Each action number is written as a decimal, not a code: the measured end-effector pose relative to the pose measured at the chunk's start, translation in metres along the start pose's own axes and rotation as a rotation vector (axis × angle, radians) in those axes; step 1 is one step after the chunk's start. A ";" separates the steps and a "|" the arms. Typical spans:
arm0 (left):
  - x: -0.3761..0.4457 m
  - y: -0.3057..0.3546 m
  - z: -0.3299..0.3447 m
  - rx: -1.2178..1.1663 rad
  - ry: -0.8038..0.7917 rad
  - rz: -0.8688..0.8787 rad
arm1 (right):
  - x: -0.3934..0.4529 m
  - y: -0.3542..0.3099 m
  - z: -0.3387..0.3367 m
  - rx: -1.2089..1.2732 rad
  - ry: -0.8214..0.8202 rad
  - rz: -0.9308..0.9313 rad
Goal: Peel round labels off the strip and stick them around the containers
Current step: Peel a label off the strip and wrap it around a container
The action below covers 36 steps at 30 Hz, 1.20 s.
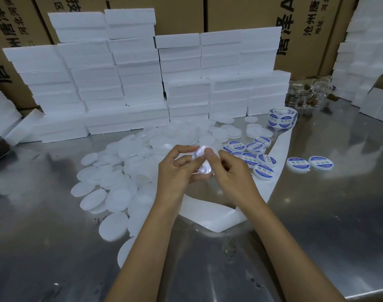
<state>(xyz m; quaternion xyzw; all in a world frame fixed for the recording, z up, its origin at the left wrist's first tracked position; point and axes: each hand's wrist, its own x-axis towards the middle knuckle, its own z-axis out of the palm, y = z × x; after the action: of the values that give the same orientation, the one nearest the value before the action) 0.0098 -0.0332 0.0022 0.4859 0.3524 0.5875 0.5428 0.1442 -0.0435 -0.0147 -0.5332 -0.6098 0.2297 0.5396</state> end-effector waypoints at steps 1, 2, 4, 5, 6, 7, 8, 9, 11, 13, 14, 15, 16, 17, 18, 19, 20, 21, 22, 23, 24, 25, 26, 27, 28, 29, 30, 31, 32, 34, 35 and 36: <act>0.000 -0.001 0.000 0.005 0.040 0.004 | 0.001 0.002 0.001 -0.064 0.004 -0.003; 0.000 -0.001 0.001 0.014 0.075 0.007 | 0.001 0.003 0.002 -0.118 0.011 -0.007; 0.000 -0.002 0.003 0.026 0.114 0.009 | 0.001 0.005 0.002 -0.171 0.045 -0.008; 0.000 -0.002 0.004 0.030 0.117 0.012 | 0.001 0.006 0.002 -0.183 0.076 -0.004; 0.000 -0.002 0.005 0.038 0.109 0.015 | 0.002 0.006 0.001 -0.196 0.108 0.002; 0.001 -0.002 0.005 0.047 0.093 0.016 | 0.002 0.007 0.000 -0.214 0.132 0.005; 0.001 -0.002 0.005 0.053 0.070 0.013 | 0.003 0.008 -0.001 -0.235 0.147 0.005; 0.000 -0.002 0.005 0.055 0.044 0.007 | 0.003 0.009 -0.001 -0.252 0.154 0.004; 0.001 -0.003 0.005 0.068 -0.003 -0.006 | 0.002 0.010 -0.001 -0.259 0.158 0.000; 0.001 -0.004 0.005 0.104 -0.046 -0.011 | 0.001 0.012 -0.001 -0.243 0.157 0.007; 0.001 -0.005 0.005 0.121 -0.075 -0.013 | 0.002 0.012 -0.002 -0.241 0.158 0.020; 0.000 -0.005 0.005 0.140 -0.106 -0.014 | 0.002 0.011 -0.003 -0.234 0.159 0.043; 0.000 -0.006 0.006 0.167 -0.130 -0.014 | 0.004 0.010 -0.005 -0.210 0.166 0.077; -0.001 -0.008 0.006 0.199 -0.140 -0.012 | 0.006 0.009 -0.009 -0.160 0.189 0.122; -0.001 -0.009 0.007 0.224 -0.136 -0.011 | 0.009 0.009 -0.013 -0.081 0.231 0.182; -0.001 -0.009 0.008 0.230 -0.117 -0.014 | 0.012 0.011 -0.018 0.022 0.289 0.257; -0.001 -0.009 0.008 0.212 -0.087 -0.026 | 0.016 0.014 -0.025 0.133 0.359 0.346; 0.000 -0.008 0.009 0.173 -0.052 -0.043 | 0.019 0.019 -0.033 0.245 0.432 0.438; 0.001 -0.006 0.008 0.131 -0.020 -0.059 | 0.022 0.024 -0.042 0.350 0.503 0.516; 0.001 -0.004 0.008 0.098 0.005 -0.069 | 0.024 0.030 -0.052 0.438 0.568 0.572; 0.001 -0.003 0.007 0.078 0.021 -0.072 | 0.027 0.037 -0.061 0.507 0.626 0.616; 0.001 -0.003 0.007 0.067 0.028 -0.073 | 0.029 0.043 -0.071 0.566 0.676 0.658; 0.002 -0.003 0.006 0.058 0.029 -0.074 | 0.031 0.048 -0.080 0.625 0.715 0.697; 0.002 -0.003 0.006 0.054 0.028 -0.075 | 0.033 0.053 -0.087 0.681 0.744 0.725; 0.001 -0.003 0.005 0.053 0.030 -0.076 | 0.034 0.058 -0.094 0.724 0.762 0.737; 0.001 -0.003 0.005 0.056 0.034 -0.076 | 0.035 0.061 -0.098 0.752 0.768 0.738; 0.002 -0.003 0.004 0.058 0.040 -0.077 | 0.036 0.063 -0.101 0.770 0.768 0.736; 0.002 -0.003 0.003 0.057 0.049 -0.079 | 0.037 0.064 -0.103 0.783 0.765 0.735; 0.003 -0.004 0.002 0.057 0.058 -0.082 | 0.037 0.065 -0.105 0.796 0.763 0.738; 0.004 -0.005 0.000 0.060 0.069 -0.091 | 0.038 0.066 -0.106 0.811 0.763 0.753; 0.005 -0.006 0.000 0.060 0.073 -0.097 | 0.038 0.067 -0.106 0.816 0.766 0.758; 0.006 -0.006 -0.001 0.060 0.078 -0.102 | 0.038 0.067 -0.106 0.823 0.769 0.760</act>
<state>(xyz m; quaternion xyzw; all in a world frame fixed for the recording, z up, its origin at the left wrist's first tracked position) 0.0111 -0.0267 -0.0026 0.4602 0.4150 0.5666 0.5431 0.2723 -0.0188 -0.0230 -0.5055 -0.0075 0.4107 0.7587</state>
